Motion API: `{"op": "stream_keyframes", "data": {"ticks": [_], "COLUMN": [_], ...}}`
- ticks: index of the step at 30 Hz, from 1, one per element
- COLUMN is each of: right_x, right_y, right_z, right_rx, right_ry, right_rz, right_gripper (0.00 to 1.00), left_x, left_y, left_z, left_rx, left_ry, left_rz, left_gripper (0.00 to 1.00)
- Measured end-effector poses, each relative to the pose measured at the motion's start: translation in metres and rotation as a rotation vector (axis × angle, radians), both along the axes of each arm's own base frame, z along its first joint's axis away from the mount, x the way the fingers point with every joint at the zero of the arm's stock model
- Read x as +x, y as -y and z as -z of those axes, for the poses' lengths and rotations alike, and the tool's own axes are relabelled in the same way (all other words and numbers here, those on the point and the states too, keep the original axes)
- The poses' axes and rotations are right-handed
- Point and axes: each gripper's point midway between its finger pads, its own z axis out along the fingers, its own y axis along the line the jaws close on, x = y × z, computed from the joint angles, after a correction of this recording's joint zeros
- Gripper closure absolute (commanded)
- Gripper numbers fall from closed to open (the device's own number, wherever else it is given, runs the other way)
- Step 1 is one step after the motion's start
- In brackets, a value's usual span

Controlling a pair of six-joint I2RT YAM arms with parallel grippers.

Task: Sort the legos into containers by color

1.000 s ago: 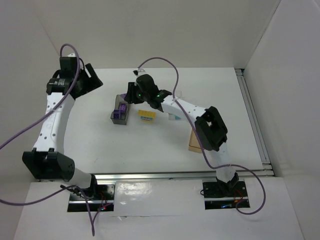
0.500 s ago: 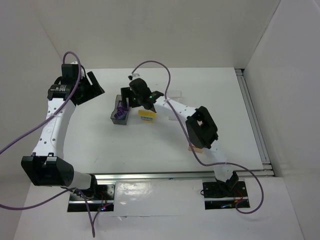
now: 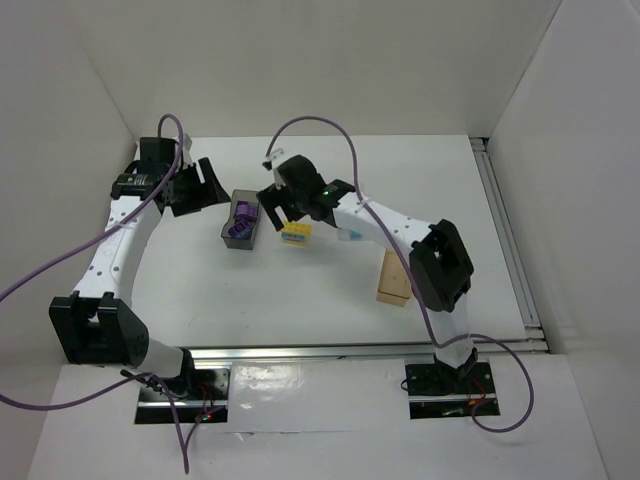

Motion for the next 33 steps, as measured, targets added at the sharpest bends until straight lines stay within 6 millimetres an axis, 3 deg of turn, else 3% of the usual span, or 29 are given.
{"op": "stream_keyframes", "data": {"ticks": [5, 7, 10, 15, 22, 27, 29, 33], "right_x": [-0.008, -0.009, -0.008, 0.003, 0.005, -0.021, -0.036, -0.049], "right_y": [0.015, 0.02, 0.02, 0.017, 0.019, 0.032, 0.046, 0.08], "right_z": [0.069, 0.084, 0.095, 0.098, 0.098, 0.088, 0.071, 0.009], "right_rx": [-0.228, -0.276, -0.313, -0.314, -0.295, -0.2, -0.099, 0.158], "right_ry": [-0.075, -0.095, -0.116, -0.109, -0.116, -0.192, -0.234, -0.255], "right_rz": [-0.111, -0.135, -0.164, -0.177, -0.175, -0.206, -0.219, -0.217], "right_gripper": [0.09, 0.13, 0.21, 0.47, 0.84, 0.86, 0.86, 0.86], "left_x": [0.001, 0.001, 0.001, 0.001, 0.001, 0.0, 0.0, -0.006], "left_y": [0.002, 0.001, 0.0, -0.001, -0.001, 0.01, 0.022, 0.058], "left_z": [-0.001, -0.001, -0.001, 0.0, 0.0, -0.003, -0.008, -0.015], "left_rx": [0.0, 0.005, 0.01, 0.015, 0.017, -0.023, -0.066, -0.184], "left_ry": [0.009, 0.009, 0.009, 0.008, 0.009, 0.017, 0.04, 0.099], "left_rz": [0.026, 0.024, 0.019, 0.012, 0.015, 0.072, 0.143, 0.35], "left_gripper": [0.21, 0.21, 0.21, 0.21, 0.21, 0.2, 0.18, 0.15]}}
